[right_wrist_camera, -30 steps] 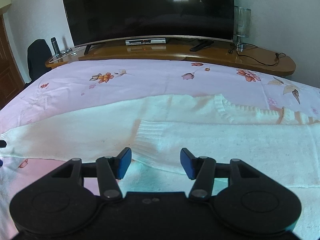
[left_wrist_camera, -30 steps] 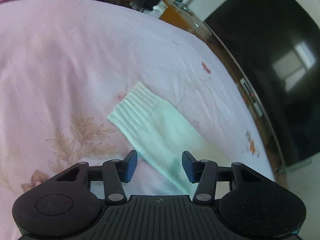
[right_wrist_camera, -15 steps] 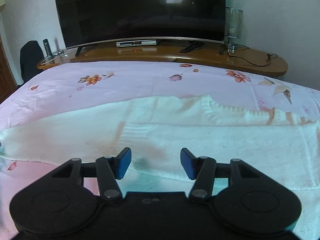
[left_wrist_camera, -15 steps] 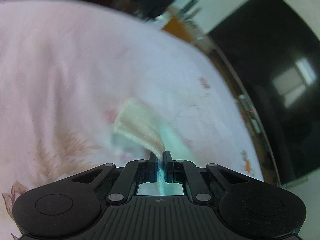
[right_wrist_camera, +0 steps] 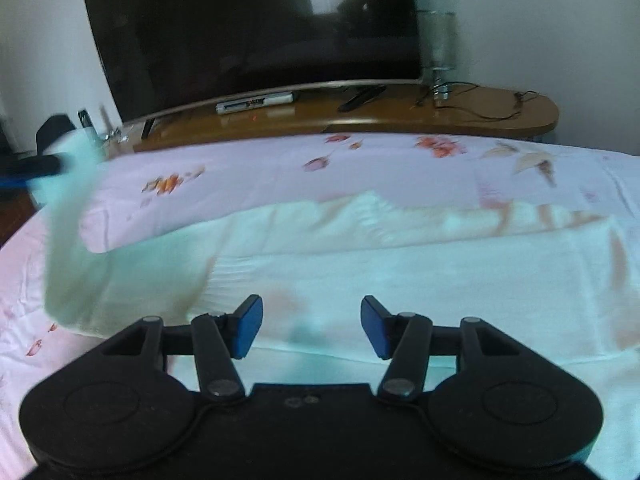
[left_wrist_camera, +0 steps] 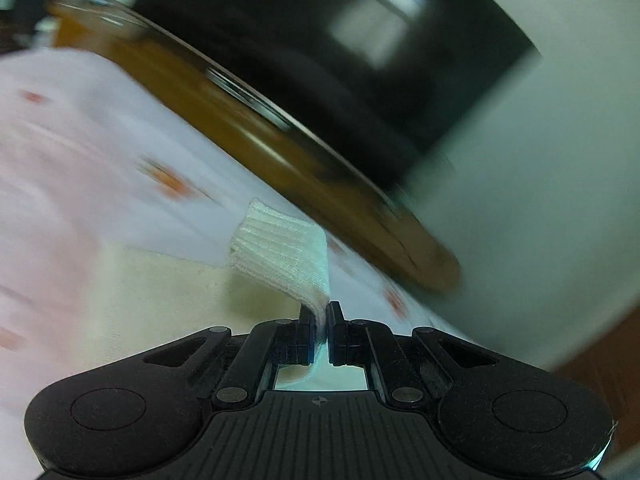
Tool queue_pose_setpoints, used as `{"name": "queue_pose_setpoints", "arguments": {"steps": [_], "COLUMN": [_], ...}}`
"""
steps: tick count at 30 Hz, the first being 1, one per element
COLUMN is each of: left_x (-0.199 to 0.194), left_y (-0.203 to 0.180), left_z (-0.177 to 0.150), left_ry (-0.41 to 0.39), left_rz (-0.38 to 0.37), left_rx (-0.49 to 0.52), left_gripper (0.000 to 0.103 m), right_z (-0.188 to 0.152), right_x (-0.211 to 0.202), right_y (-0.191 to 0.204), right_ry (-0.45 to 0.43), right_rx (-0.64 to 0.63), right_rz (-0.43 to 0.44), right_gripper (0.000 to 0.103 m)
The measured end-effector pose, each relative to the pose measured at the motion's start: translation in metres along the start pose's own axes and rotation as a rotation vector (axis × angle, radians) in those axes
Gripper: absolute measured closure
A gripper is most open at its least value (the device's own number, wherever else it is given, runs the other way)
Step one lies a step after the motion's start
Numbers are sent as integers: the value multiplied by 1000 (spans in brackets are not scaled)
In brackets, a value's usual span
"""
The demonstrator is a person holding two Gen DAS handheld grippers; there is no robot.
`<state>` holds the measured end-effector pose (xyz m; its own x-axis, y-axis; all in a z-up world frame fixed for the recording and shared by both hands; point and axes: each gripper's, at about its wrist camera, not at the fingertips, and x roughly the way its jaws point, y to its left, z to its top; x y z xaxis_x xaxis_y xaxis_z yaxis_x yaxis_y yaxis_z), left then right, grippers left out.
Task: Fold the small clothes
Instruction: 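Lift the cuff with the left tool, lay it across the body, open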
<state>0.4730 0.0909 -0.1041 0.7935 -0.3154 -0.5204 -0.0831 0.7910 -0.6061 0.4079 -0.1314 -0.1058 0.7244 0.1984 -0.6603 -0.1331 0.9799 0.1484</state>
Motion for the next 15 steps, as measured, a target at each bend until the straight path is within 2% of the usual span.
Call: {"name": "queue_pose_setpoints", "arguments": {"steps": [4, 7, 10, 13, 15], "left_x": [57, 91, 97, 74, 60], "left_y": [-65, -96, -113, -119, -114], "left_z": [-49, -86, -102, -98, -86], "left_ry": [180, 316, 384, 359, 312], "left_rz": [-79, -100, -107, -119, -57], "left_rx": [91, 153, 176, 192, 225], "left_gripper": [97, 97, 97, 97, 97], "right_z": [-2, -9, -18, -22, -19], "right_x": [-22, -28, -27, -24, -22], "right_y": [-47, -81, -110, -126, -129], "right_ry": [-17, -3, 25, 40, 35], "right_rx": [51, 95, 152, 204, 229], "right_rz": [-31, -61, -69, -44, -7], "right_gripper": [48, 48, 48, 46, 46]}}
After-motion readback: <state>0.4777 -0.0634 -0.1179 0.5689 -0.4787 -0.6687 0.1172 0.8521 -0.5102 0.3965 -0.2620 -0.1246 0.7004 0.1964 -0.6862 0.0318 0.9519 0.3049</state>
